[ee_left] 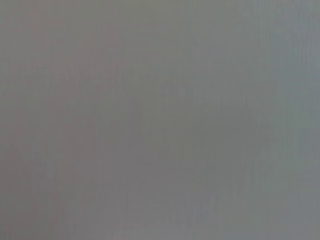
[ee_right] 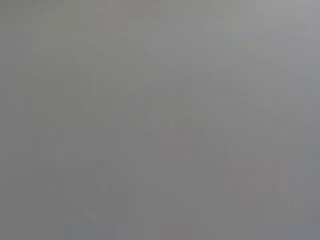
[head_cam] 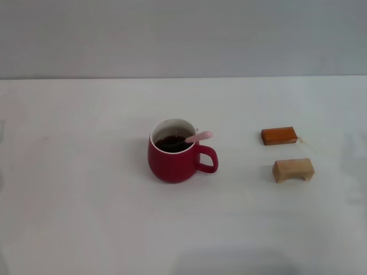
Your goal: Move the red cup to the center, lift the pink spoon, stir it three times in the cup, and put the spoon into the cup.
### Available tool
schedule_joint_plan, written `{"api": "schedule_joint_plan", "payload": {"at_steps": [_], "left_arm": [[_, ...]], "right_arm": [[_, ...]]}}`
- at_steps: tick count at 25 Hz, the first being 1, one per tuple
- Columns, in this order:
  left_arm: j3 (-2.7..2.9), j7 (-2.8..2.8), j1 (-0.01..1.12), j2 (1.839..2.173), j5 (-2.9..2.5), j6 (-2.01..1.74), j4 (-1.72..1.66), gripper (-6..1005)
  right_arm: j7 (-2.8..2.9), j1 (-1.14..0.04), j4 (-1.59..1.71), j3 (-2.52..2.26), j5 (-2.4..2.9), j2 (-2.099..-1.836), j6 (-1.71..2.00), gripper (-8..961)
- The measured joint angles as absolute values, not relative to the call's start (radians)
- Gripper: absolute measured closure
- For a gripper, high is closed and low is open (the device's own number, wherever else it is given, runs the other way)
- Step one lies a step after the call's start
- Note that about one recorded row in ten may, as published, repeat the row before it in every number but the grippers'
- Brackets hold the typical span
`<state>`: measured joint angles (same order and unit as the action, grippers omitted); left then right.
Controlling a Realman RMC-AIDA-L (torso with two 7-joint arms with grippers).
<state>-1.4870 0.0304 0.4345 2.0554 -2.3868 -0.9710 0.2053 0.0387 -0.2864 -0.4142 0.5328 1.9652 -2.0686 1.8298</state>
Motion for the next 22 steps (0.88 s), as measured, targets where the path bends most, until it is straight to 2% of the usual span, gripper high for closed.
{"api": "schedule_joint_plan", "payload": {"at_steps": [5, 8, 17, 22], "left_arm": [[-1.486, 0.029, 0.431, 2.057, -2.387, -0.971, 0.206, 155], [-1.486, 0.027, 0.426, 2.059, -2.386, -0.972, 0.206, 155], [-1.486, 0.000, 0.420, 2.061, -2.385, -0.968, 0.197, 155], [-1.487, -0.001, 0.413, 2.067, -2.382, -0.967, 0.196, 155]], "right_arm": [[0.278, -0.279, -0.241, 0.545, 1.964, -2.058, 1.818, 663], [0.384, -0.299, -0.046, 0.580, 1.963, -2.069, 1.747, 663], [0.261, -0.303, -0.012, 0.723, 1.961, -2.075, 1.599, 663], [0.226, -0.336, -0.002, 0.786, 1.954, -2.054, 1.411, 663]]}}
